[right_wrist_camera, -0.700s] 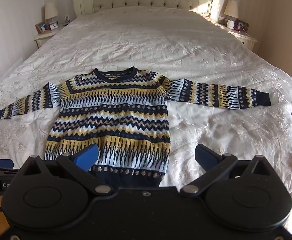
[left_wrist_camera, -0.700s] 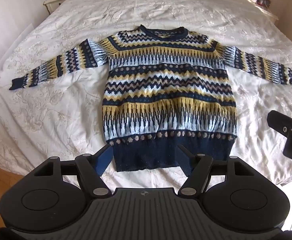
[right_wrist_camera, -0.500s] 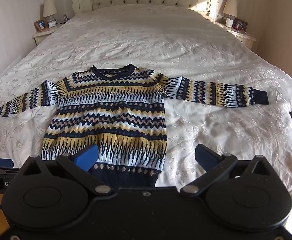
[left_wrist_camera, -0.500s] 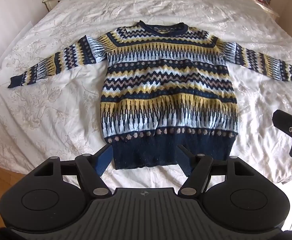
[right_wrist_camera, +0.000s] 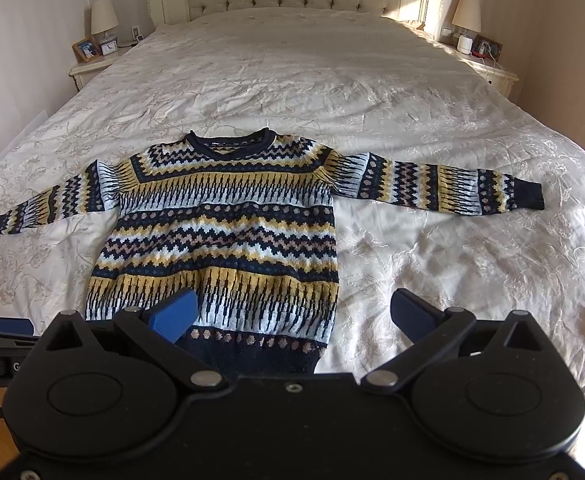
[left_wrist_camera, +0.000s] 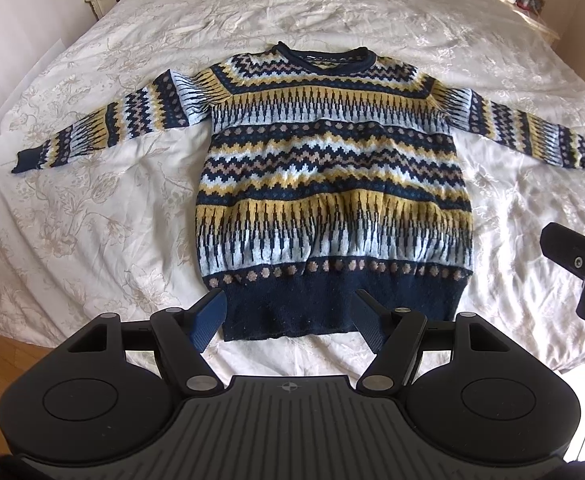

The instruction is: Fold small clothes

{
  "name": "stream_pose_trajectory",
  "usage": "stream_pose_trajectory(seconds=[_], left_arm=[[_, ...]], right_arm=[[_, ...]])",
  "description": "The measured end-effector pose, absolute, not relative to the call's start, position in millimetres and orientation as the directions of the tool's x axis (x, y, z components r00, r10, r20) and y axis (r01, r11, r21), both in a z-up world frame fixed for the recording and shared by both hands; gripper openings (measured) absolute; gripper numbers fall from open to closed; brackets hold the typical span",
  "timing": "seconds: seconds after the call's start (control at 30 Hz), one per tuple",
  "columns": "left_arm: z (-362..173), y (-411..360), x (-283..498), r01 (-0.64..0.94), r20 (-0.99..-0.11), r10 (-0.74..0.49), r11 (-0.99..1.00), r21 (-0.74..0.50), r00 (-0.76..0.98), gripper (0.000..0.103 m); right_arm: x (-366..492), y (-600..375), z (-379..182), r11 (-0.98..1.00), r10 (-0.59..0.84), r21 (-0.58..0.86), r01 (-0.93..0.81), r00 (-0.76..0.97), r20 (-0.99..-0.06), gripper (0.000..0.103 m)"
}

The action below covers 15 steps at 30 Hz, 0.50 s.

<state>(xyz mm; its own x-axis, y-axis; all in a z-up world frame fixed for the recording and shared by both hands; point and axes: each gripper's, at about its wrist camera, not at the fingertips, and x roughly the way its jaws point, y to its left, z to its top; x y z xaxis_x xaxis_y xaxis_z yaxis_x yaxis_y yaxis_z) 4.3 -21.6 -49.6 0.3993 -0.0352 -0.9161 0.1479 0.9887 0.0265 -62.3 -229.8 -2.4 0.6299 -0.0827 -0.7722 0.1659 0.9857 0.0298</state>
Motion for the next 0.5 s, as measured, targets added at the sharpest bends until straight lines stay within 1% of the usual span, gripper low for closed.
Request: stream_pose_trajectory(seconds=[0.3,0.5], left_arm=[[-51,-18,5,0.143,-0.91,-0.03,0.989,0.032,0.412,0.068],[-51,-15,10,0.155,-0.907,-0.042,0.988,0.026,0.42,0.068]], right_arm=[[-56,-225,0,0.987,-0.064,0.042,0.156,0.614,-0.787,0.102],[-52,-220,0,0.99,-0.07,0.023,0.138,0.629,-0.774,0.102]])
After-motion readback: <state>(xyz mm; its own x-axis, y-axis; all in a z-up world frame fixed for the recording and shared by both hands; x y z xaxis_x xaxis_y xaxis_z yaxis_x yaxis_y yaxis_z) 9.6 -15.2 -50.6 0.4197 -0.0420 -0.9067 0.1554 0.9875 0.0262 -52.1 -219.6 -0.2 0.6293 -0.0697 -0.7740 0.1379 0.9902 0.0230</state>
